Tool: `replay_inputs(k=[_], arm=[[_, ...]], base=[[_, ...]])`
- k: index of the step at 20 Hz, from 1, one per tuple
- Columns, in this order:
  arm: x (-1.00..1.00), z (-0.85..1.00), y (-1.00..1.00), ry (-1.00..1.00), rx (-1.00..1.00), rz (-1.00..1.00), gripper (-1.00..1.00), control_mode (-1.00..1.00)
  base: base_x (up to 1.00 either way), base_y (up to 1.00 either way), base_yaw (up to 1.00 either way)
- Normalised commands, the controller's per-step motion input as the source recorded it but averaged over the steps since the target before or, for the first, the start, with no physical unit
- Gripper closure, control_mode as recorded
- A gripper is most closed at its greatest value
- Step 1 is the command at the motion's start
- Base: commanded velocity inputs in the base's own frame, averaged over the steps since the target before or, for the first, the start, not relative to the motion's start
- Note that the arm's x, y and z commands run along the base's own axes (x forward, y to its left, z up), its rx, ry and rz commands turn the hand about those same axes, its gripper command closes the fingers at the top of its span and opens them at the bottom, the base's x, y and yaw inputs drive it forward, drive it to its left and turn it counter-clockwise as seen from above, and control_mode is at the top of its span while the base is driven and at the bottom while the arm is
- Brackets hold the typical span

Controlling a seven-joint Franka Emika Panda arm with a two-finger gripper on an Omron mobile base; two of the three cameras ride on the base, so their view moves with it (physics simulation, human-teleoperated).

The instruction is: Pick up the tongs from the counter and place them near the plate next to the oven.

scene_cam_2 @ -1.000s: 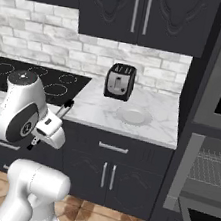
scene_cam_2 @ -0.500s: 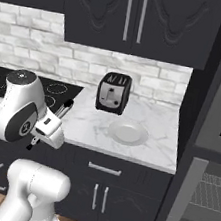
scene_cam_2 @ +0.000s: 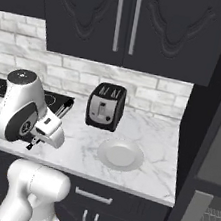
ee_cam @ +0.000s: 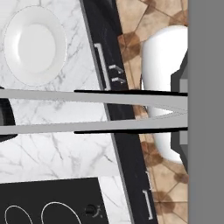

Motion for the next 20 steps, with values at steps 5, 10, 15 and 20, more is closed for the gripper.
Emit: replay_inputs(k=[5, 10, 15, 20], arm=[[0.11, -0.09, -0.03, 0.01, 0.0, 0.0, 1.0, -1.0], [0.59, -0.61, -0.07, 0.1, -0.04, 0.0, 1.0, -1.0], [0.43, -0.67, 0.0, 0.05, -0.17, 0.02, 1.0, -1.0], [0.31, -0.56, 0.0, 0.0, -0.07, 0.05, 1.0, -1.0]], base=[[0.4, -0.23, 0.0], [0.0, 0.0, 0.0], [0.0, 0.0, 0.0], [0.0, 0.0, 0.0]])
